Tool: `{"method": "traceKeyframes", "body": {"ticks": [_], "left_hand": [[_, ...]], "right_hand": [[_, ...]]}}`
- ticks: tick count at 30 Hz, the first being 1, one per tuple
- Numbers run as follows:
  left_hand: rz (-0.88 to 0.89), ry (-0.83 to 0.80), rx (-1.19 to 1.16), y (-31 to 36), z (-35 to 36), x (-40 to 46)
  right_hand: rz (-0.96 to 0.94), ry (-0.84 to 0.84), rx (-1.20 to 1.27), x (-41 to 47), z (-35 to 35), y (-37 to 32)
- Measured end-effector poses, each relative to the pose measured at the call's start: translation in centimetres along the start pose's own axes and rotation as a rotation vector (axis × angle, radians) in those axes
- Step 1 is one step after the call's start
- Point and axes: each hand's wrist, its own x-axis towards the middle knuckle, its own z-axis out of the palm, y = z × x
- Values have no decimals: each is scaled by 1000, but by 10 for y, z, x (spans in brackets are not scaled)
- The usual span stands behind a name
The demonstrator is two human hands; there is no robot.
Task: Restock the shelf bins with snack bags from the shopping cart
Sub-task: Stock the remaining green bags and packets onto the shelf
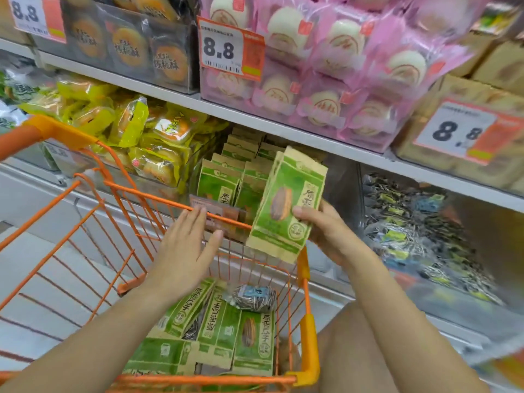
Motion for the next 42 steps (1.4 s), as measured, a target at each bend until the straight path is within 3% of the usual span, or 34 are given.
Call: {"method": "traceKeyframes", "body": {"ticks": [2,5,13,16,21,24,30,36,42], "left_hand": [[41,-23,191,-5,5,4],[41,-27,240,-1,8,4],[60,-8,229,-2,6,1],[58,-15,232,-2,6,0],[49,-20,207,-2,7,1],[40,-31,184,-1,7,1],[42,-25,173,-1,6,1],[43,-30,181,-1,5,1],[47,-26,154,-1,5,2]], "right_hand": [[-90,146,-101,-5,-26,-10],[-133,263,-403,-11,-43,-12],[-445,463,-456,-2,-29,-8],[-332,393,-500,7,-29,5],[82,321,-235,30,-39,22],[285,254,-292,46,-45,25],[459,263,-273,63,-51,28],[440,260,-177,68,-45,31],[169,416,-298,76,-45,33]]}}
